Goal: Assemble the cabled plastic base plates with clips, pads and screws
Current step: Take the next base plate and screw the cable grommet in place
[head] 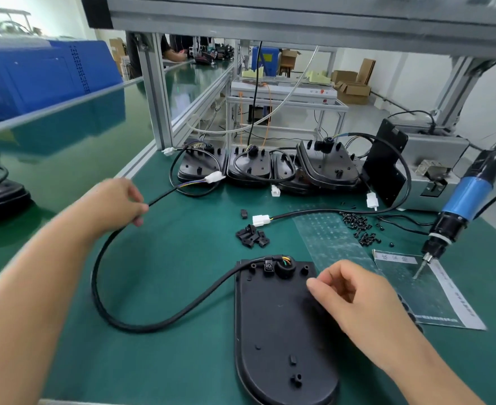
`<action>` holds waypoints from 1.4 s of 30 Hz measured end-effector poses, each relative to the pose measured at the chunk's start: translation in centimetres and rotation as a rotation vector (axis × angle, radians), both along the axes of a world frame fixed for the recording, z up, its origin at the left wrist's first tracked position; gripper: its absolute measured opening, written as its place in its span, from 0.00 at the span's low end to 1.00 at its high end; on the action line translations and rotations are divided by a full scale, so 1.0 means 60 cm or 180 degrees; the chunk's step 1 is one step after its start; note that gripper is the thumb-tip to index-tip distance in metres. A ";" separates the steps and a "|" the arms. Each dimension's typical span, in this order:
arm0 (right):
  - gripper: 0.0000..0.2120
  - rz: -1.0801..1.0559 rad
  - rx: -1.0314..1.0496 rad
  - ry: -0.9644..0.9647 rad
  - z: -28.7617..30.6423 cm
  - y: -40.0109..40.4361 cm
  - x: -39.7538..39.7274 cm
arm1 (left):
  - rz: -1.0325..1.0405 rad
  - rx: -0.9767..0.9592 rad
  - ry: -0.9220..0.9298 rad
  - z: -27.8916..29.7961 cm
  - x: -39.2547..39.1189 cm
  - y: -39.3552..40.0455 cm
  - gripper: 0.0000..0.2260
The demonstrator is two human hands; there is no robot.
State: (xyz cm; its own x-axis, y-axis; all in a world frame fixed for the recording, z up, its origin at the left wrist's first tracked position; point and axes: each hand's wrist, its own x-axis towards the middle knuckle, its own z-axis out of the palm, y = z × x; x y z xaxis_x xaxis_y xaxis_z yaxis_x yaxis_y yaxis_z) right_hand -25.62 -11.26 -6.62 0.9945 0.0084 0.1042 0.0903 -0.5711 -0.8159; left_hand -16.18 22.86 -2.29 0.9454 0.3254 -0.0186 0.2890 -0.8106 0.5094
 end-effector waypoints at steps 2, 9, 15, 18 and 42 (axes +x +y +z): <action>0.06 0.0102 0.0098 -0.0410 0.021 0.013 -0.002 | -0.0604 -0.1440 0.0056 0.068 -0.030 -0.021 0.12; 0.35 0.2048 0.1323 -0.0006 0.076 0.089 -0.061 | -0.1774 -0.3904 -0.0111 0.197 -0.103 -0.178 0.09; 0.15 0.1684 0.2786 0.0063 0.091 0.078 -0.106 | -0.1732 -0.3815 -0.0451 0.170 -0.103 -0.263 0.12; 0.11 0.0606 0.2596 0.0314 0.083 0.031 -0.083 | -0.1663 -0.1343 -0.1005 0.131 -0.079 -0.248 0.07; 0.15 -0.0205 0.0999 -0.0320 0.009 0.103 0.047 | -0.1199 -0.3841 -0.0683 -0.045 -0.191 -0.152 0.24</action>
State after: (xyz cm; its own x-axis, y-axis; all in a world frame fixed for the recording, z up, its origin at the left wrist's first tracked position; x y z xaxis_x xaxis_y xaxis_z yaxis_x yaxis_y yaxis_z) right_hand -22.78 -5.07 -6.11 0.9766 -0.1021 0.1895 0.1513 -0.3004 -0.9417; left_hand -27.62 13.73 -5.00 0.9957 -0.0780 0.0502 -0.0353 0.1817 0.9827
